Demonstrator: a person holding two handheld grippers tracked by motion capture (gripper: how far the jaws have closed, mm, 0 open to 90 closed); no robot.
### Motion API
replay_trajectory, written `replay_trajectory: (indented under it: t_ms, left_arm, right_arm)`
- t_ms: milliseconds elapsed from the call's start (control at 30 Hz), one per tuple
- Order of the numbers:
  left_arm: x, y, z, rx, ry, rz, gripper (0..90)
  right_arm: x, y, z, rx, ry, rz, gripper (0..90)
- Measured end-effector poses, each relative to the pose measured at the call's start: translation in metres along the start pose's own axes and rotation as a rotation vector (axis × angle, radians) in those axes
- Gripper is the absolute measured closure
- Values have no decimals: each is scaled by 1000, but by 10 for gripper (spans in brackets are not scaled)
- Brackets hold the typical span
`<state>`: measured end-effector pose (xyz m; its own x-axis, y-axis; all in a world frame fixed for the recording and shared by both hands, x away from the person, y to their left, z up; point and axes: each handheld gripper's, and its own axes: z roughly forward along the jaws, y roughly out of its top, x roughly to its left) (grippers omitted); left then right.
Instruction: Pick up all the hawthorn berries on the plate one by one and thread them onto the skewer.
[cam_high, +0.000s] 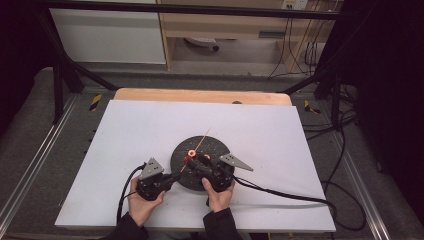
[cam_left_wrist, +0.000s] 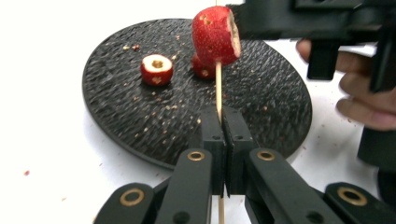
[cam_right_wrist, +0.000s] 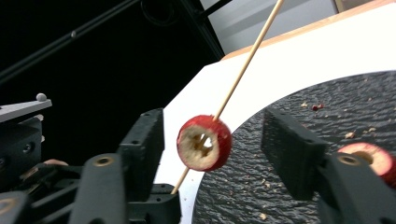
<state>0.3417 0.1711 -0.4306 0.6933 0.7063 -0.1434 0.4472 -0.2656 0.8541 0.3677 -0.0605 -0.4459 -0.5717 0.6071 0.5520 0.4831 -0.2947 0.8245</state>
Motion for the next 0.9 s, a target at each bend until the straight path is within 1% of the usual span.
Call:
replay_trajectory:
  t_ms: [33,67,100,133,167,200,233,267,300,333,400,433,467,500,533,567,633,667,800,900]
  left_arm:
    - [1,-1,-2,0,1,-1,886]
    - [2,-2,-4,0,2,-1,886]
    - [5,-4,-9,-2,4,1,886]
    - [5,-4,-9,-2,4,1,885]
    - [6,-5,-12,-2,4,1,885]
    - [8,-5,-15,-3,6,3,886]
    - [9,-6,-17,-3,9,7,886]
    - [10,-6,-19,-1,12,9,886]
    - [12,-7,-22,0,14,7,886]
    - [13,-7,-24,2,15,8,886]
    - [15,-8,-27,5,13,15,885]
    - [16,-8,-29,8,10,18,885]
    - [17,-9,-31,10,10,22,885]
    - [18,-10,-32,15,11,30,885]
    - [19,-12,-34,22,13,37,885]
    - [20,-14,-36,26,10,44,885]
    - [22,-18,-39,33,7,50,885]
    - [23,-19,-41,38,10,54,885]
    - [30,-25,-49,48,10,54,885]
    - [36,-28,-54,46,14,50,885]
  right_arm:
    - [0,0,0,0,0,0,359]
    - [0,4,-2,19,-7,-25,296]
    - [-1,6,-4,31,-10,-38,269]
    - [-1,8,-5,44,-15,-49,239]
    - [-1,8,-5,44,-15,-49,239]
    - [-2,11,-7,69,-25,-66,189]
    - [-2,11,-7,69,-25,-66,189]
    - [-3,15,-8,111,-12,-87,154]
    - [-3,16,-9,131,-17,-101,136]
    - [-3,16,-9,131,-17,-101,136]
    - [-4,19,-10,168,-31,-132,107]
    - [-6,23,-10,210,-39,-157,76]
    - [-6,23,-10,210,-39,-157,76]
    - [-7,24,-11,228,-47,-167,71]
    - [-8,28,-12,264,-55,-193,67]
    - [-8,28,-12,264,-55,-193,67]
    - [-11,33,-13,308,-62,-220,62]
    - [-11,34,-13,321,-68,-229,61]
    - [-17,44,-12,395,-107,-272,66]
    - [-20,52,-11,463,-148,-314,72]
